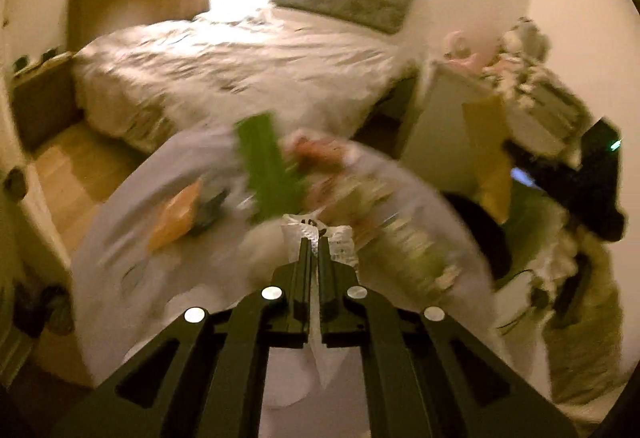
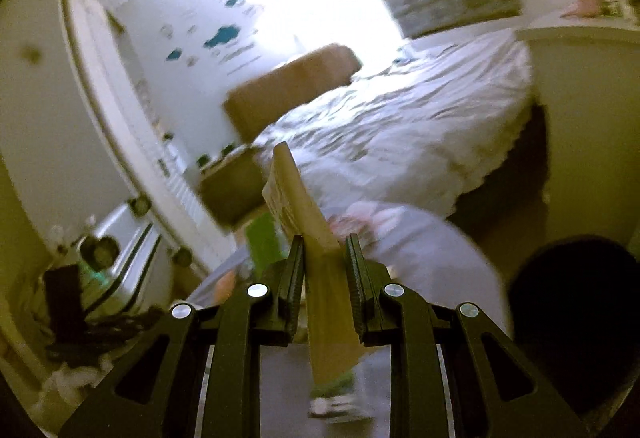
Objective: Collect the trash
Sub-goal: 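Carry both items to the black bin and open both grippers to drop them, then grasp the green paper bag with the right gripper while the left grasps the orange snack bag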
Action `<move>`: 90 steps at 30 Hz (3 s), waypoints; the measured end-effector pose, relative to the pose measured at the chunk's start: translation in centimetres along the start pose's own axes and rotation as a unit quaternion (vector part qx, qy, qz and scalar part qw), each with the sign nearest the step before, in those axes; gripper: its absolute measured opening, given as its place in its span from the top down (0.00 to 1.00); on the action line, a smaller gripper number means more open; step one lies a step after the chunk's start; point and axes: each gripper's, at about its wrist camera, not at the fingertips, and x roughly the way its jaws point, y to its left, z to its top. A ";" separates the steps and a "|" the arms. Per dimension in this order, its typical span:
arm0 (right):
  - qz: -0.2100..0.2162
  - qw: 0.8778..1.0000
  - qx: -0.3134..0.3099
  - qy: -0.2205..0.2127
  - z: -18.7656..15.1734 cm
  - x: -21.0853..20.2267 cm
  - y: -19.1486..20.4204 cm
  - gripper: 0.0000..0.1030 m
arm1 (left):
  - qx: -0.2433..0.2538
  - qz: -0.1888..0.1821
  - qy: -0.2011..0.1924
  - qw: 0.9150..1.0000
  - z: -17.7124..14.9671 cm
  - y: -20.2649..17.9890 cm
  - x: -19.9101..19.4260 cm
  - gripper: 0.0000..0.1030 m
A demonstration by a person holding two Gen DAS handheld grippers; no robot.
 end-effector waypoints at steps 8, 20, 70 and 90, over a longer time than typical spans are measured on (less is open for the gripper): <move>-0.109 0.990 0.090 -0.026 -1.0 -3.9 -10.1 0.79 | 0.053 -0.128 0.004 0.990 5.0 -10.6 7.1 0.97; -0.205 0.962 0.181 0.014 -6.3 -3.7 -21.9 0.79 | 0.091 -0.202 0.100 0.970 5.0 -23.1 22.7 0.97; 0.002 0.981 -0.089 0.174 0.5 18.8 8.7 0.23 | -0.078 0.118 -0.012 0.990 1.8 11.0 8.4 0.18; 0.006 0.934 -0.157 0.322 -2.4 34.7 16.0 0.71 | -0.103 0.074 0.040 0.991 0.0 17.0 11.4 0.74</move>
